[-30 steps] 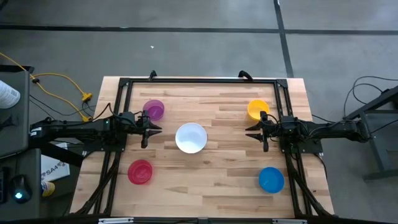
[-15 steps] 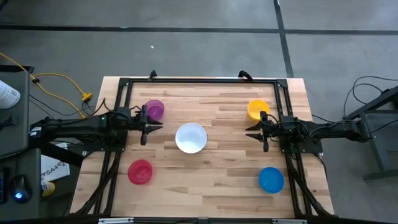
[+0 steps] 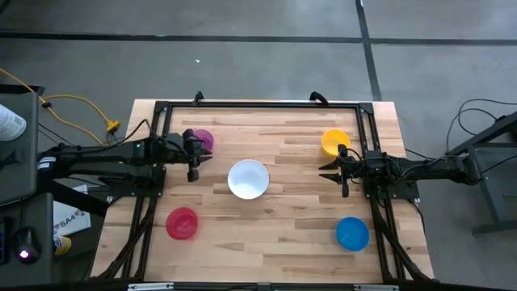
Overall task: Nest bowls inside each other
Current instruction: Stack the violet bowl on the white bowl
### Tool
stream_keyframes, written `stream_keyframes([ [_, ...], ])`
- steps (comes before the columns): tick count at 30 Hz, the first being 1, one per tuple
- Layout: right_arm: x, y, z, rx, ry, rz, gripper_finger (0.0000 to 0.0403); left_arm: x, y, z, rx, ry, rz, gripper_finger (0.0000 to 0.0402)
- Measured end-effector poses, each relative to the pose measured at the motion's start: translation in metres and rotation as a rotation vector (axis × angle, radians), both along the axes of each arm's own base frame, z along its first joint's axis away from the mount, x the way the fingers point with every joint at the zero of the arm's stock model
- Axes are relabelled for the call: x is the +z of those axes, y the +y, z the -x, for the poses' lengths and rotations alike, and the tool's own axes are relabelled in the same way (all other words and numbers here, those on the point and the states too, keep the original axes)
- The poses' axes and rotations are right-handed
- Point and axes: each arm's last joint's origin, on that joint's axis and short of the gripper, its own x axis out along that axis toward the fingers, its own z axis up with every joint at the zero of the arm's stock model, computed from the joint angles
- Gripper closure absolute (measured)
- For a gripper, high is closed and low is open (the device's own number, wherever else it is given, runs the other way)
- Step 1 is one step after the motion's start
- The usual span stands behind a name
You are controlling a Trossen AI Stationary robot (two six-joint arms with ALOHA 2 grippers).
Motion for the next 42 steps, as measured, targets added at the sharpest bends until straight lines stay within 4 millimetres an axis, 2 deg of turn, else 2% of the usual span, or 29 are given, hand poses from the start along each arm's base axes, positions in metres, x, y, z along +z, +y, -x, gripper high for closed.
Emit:
stream_keyframes([
  [9,0.000,0.000,0.000,0.000,0.000,0.000,0.0305,0.014,0.008,-0.026,0.097,0.256,-0.020,0.0334],
  [14,0.000,0.000,0.000,0.000,0.000,0.000,0.0305,0.014,0.010,-0.034,0.162,0.299,0.057,0.0334],
  [20,0.000,0.000,0.000,0.000,0.000,0.000,0.0305,0.007,0.009,-0.030,0.305,0.329,0.195,0.0334],
  [30,0.000,0.000,0.000,0.000,0.000,0.000,0.0305,0.007,0.010,-0.027,0.309,0.364,0.244,0.0334],
  [37,0.000,0.000,0.000,0.000,0.001,0.000,0.0305,0.025,0.029,-0.024,0.418,0.433,0.278,0.0334],
  [42,0.000,0.000,0.000,0.000,0.000,0.000,0.0305,0.017,0.043,-0.029,0.457,0.494,0.309,0.0334],
])
